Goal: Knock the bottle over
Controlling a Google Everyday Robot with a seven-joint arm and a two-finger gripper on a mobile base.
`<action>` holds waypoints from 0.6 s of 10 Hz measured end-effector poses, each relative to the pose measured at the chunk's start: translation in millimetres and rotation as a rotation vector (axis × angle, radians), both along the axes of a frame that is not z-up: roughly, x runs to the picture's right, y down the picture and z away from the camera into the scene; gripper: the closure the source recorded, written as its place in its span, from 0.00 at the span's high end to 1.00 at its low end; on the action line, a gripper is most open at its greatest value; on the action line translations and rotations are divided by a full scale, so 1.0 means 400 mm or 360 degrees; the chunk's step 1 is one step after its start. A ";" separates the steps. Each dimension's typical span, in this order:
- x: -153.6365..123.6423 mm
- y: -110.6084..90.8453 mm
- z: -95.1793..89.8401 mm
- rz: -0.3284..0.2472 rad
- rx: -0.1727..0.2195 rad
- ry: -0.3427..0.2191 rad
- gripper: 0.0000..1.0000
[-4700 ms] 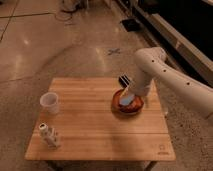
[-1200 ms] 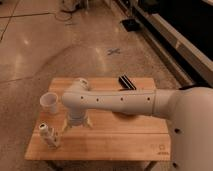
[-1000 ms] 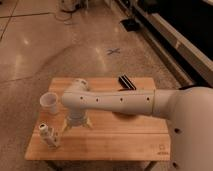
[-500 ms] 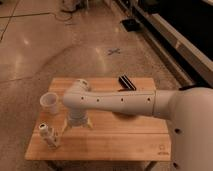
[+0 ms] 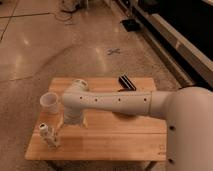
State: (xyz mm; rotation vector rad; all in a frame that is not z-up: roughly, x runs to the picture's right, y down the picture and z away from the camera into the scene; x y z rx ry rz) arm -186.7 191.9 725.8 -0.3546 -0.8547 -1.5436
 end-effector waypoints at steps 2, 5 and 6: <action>-0.042 0.012 -0.035 -0.0011 -0.0029 -0.0065 0.80; -0.106 0.051 -0.098 -0.0058 -0.0078 -0.0162 0.80; -0.132 0.060 -0.105 -0.0059 -0.0085 -0.0193 0.80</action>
